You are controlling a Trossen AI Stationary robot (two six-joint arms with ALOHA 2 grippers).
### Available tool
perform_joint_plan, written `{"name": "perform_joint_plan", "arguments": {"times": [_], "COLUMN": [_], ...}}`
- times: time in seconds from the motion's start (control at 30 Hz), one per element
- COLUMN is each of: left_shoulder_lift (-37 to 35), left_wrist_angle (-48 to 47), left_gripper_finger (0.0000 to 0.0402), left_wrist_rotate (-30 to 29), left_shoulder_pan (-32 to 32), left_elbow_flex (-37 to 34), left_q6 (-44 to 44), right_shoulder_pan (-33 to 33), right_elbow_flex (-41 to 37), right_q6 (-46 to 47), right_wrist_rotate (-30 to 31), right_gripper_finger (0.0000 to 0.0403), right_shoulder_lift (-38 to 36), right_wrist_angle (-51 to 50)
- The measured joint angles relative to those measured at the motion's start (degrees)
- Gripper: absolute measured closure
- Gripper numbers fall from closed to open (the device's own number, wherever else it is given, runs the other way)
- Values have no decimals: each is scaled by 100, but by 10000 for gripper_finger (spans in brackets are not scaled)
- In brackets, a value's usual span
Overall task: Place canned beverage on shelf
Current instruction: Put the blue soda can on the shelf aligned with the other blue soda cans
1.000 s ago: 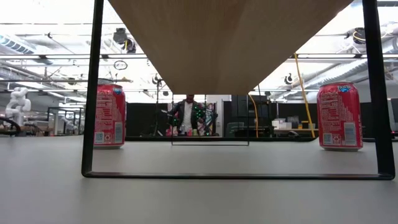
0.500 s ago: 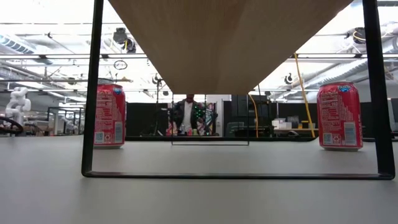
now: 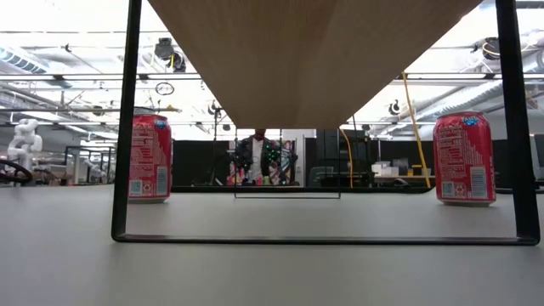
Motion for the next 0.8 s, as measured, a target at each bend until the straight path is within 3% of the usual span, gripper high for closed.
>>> {"name": "perform_joint_plan", "arguments": {"times": [0.57,0.8], "left_shoulder_lift": [1,1], "left_wrist_angle": [4,-4], "left_gripper_finger": [175,175], "left_wrist_rotate": [-21,-147], "left_shoulder_pan": [0,6], "left_elbow_flex": [0,0], "left_q6": [57,57], "right_shoulder_pan": [-82,-195], "right_elbow_flex": [0,-2], "right_q6": [299,311], "right_wrist_rotate": [-316,-339], "right_gripper_finger": [53,118], "right_shoulder_lift": [-2,-2], "right_wrist_angle": [-270,-262]}}
